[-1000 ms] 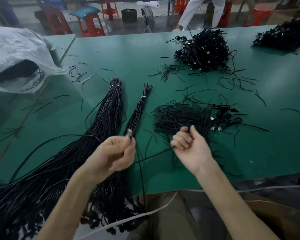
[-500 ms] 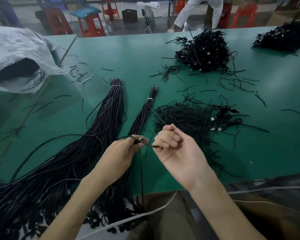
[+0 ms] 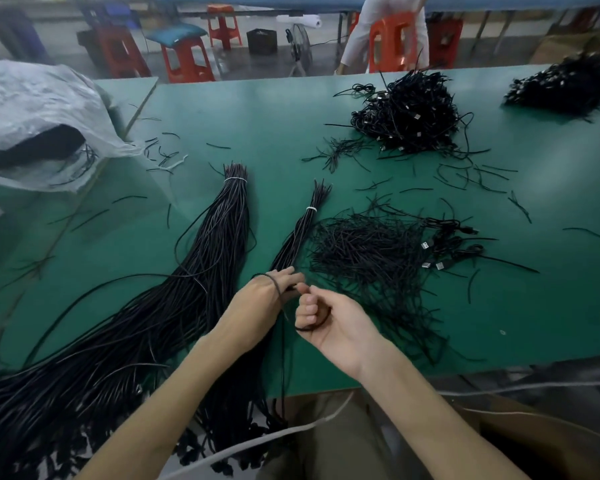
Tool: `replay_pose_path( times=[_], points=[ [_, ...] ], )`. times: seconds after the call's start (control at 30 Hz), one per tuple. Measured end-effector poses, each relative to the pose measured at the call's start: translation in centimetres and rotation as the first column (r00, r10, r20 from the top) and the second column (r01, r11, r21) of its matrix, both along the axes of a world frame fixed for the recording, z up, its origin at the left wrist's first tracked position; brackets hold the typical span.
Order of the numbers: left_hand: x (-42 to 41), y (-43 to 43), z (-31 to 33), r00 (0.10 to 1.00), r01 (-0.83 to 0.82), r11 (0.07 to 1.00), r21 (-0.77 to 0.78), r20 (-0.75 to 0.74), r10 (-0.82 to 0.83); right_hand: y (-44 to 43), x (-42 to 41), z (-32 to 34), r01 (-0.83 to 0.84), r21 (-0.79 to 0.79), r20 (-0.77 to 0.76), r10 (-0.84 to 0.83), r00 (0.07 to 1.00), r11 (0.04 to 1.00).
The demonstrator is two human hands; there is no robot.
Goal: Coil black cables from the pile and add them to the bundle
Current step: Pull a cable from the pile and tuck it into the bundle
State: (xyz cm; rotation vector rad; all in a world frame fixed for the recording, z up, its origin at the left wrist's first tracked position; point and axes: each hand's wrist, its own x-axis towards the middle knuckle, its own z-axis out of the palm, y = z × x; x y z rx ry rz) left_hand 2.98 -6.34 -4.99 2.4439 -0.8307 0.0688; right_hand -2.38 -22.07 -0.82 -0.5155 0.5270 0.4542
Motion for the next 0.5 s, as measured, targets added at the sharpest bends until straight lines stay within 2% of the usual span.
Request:
replay_pose_path(
  times=[0.13,0.27,0.4,0.5],
  points=[
    [3.3,-1.4,-1.1,0.999,-0.019,0.995,0.099,0.036,0.016,-2.6,2.7,0.3,0.08,-0.157,0.048,-0.073,0.996,0.984],
    [4.7,-1.1,-2.8,0.991,-0.107,0.991,0.076,0.093,0.099,-5.1,5.8,1.1,0.144,-0.399,0.149,-0.09,0.985,0.906],
    [5.9,-0.1,-3.1,0.963,-0.252,0.967,0.043,0.113,0.246,-4.4,7.1,1.7,0.112,-0.583,0.268,0.061,0.961,0.805],
    [6.5,0.7,-2.5,0.938,-0.342,0.939,0.027,0.068,0.34,-1.7,6.5,2.3,0.07,-0.676,0.325,0.212,0.922,0.733]
  ],
)
